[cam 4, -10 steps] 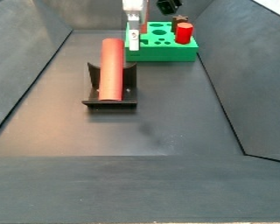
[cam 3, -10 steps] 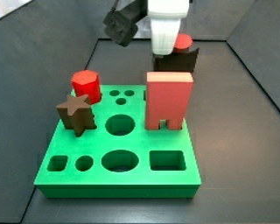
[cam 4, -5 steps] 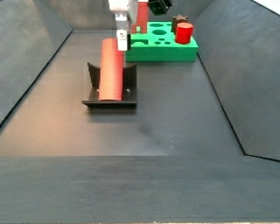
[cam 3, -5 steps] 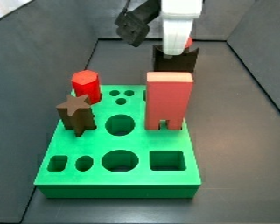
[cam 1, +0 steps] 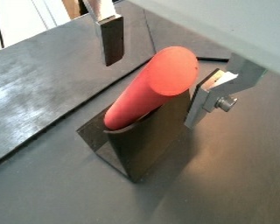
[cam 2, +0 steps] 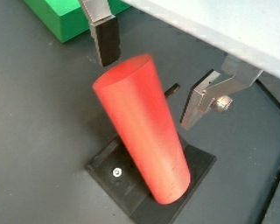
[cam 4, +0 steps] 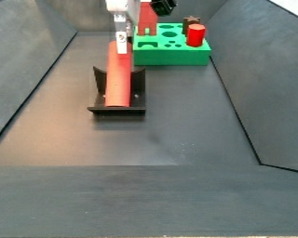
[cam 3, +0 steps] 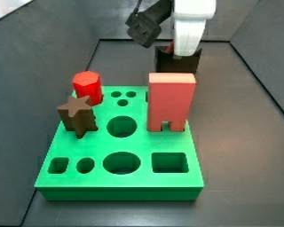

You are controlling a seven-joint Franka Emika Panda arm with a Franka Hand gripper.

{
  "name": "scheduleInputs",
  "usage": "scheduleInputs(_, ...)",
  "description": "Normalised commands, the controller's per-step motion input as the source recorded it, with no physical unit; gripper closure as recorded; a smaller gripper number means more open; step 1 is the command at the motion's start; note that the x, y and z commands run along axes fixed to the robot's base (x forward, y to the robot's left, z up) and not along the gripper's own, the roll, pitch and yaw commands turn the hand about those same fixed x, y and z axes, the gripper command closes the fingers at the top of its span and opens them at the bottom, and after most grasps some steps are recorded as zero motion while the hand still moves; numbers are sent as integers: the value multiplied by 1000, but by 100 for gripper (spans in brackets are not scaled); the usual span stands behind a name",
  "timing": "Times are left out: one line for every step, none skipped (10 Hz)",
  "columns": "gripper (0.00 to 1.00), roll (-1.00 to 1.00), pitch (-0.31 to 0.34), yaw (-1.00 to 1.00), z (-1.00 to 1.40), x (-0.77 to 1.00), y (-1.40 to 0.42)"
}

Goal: Pick up the oval object. Move up. Place the oval object on the fixture. Regrasp the oval object. Move to above the board. Insert the oval object.
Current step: Regrasp the oval object.

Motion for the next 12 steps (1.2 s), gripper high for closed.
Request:
scheduleInputs(0, -48, 247, 54, 7, 337, -13)
scheduleInputs(0, -52, 246, 55, 7, 273, -13)
scheduleInputs(0, -52, 245, 58, 2, 243, -10)
scheduleInputs(0, -44, 248, 61, 3, 176, -11)
scheduleInputs(0, -43, 251, 61, 8, 149, -11)
scheduleInputs(0, -45, 256, 60, 7, 96, -14)
scheduleInputs(0, -48, 250, 60, 8, 87, -14)
scheduleInputs(0, -53, 240, 63, 5, 91, -8)
scheduleInputs(0, -55, 237, 63, 4, 92, -10)
scheduleInputs(0, -55, 236, 62, 3, 92, -10)
scheduleInputs(0, -54, 235, 61, 3, 92, -11)
scheduleInputs(0, -54, 234, 61, 3, 92, -11)
